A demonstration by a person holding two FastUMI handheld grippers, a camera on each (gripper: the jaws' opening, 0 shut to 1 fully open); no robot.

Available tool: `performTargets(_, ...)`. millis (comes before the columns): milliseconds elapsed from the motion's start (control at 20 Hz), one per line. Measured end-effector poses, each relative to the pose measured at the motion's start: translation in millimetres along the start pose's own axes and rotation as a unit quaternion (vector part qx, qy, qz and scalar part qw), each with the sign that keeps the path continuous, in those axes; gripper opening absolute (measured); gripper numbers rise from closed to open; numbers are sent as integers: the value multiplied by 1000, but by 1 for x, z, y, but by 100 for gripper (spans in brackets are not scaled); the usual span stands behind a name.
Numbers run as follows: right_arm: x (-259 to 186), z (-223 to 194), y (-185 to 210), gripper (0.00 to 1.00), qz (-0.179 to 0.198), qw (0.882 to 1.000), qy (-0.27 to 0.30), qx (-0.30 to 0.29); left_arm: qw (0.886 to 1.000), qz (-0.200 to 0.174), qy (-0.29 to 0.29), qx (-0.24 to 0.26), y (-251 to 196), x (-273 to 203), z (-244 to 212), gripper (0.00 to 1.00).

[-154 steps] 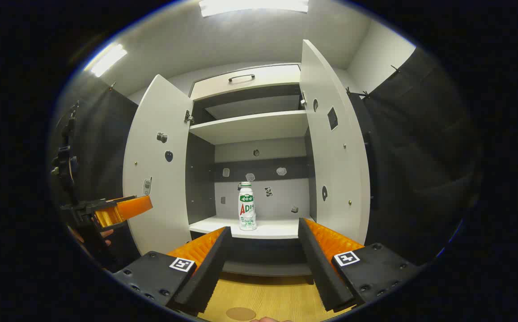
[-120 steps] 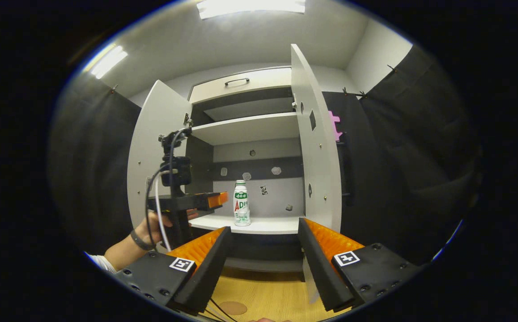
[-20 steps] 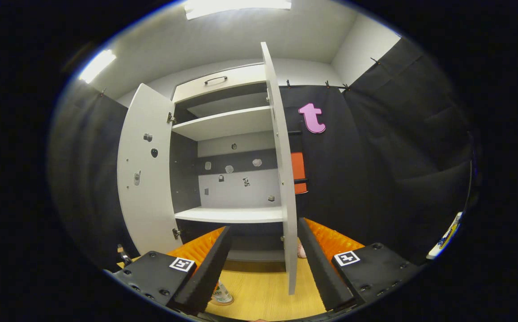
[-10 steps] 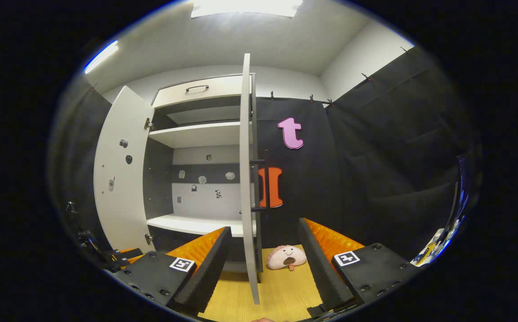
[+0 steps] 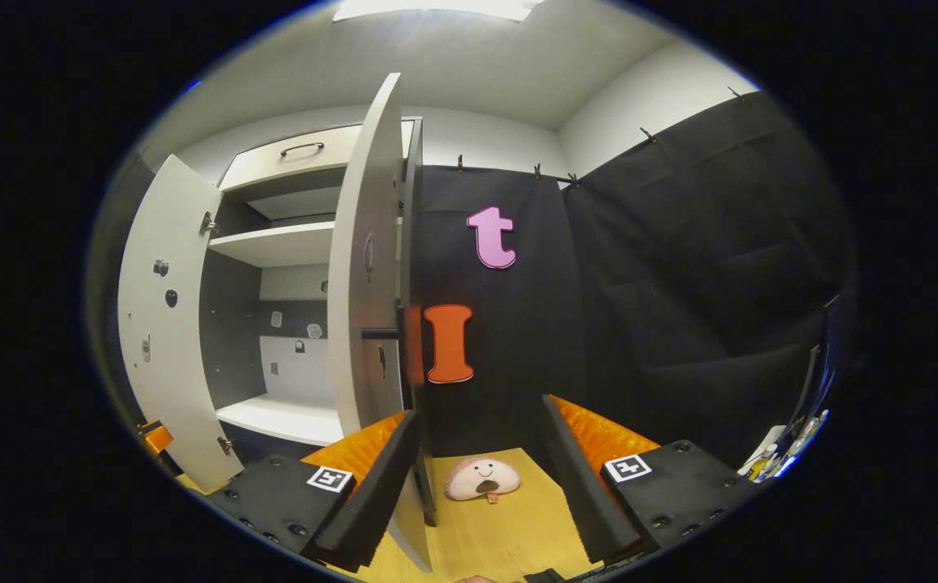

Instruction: Grasp the bottle in the cabinet with the left hand and place it on the coaster, then close the right door with the right hand and the left door with the left hand.

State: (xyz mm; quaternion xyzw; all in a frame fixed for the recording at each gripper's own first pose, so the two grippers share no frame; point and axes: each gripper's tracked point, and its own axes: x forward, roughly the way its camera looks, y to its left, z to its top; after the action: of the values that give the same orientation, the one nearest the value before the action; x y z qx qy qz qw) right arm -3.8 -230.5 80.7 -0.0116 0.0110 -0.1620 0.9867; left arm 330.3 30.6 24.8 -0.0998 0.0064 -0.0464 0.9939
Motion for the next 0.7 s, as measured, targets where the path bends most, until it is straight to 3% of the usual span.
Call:
performTargets(350,35,5,1,97,4,1000,7,12,998,51,-7,25,42,-7,22,95)
performTargets(700,32,14,6,96,-21,999,-17,-44,998,39,-29,25,43,-10,34,95)
